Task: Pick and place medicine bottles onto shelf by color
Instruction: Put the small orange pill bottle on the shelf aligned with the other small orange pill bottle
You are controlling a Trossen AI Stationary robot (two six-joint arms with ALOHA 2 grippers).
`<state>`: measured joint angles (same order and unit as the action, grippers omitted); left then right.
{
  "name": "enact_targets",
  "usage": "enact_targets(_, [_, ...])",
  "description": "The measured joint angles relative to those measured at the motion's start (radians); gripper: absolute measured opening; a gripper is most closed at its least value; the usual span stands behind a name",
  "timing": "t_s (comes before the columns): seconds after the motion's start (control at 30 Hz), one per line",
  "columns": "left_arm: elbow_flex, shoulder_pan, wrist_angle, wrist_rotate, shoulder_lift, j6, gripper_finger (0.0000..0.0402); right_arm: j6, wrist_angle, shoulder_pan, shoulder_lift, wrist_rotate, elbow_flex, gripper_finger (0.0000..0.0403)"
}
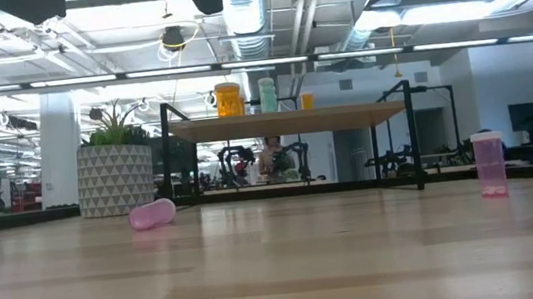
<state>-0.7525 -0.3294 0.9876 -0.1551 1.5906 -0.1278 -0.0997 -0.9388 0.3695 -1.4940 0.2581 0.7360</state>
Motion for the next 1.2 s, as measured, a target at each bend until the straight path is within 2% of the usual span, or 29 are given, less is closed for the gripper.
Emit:
enact_targets(0.6, [-0.005,-0.003,0.023,-0.017,0.014,0.0,0.0094,-0.005,0.013,-0.008,0.0,0.0,0.0,0.0277])
enact_targets(1.2, [-0.004,-0.002,0.02,-0.021,0.014,0.0,0.0094,-0.003,0.009,-0.007,0.0,-0.005,0.0,0.0174])
